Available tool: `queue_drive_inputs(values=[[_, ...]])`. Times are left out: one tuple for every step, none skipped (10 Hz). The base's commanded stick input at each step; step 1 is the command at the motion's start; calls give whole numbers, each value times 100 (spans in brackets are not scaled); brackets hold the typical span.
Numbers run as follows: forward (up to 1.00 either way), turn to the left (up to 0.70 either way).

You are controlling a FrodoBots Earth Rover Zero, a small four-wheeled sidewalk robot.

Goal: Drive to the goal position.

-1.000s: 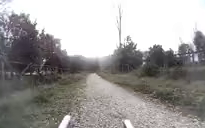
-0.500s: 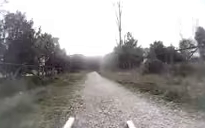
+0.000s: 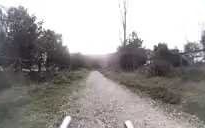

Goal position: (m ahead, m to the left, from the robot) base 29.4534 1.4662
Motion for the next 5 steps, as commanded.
queue_drive_inputs(values=[[70,0],[70,0],[70,0],[70,0],[70,0]])
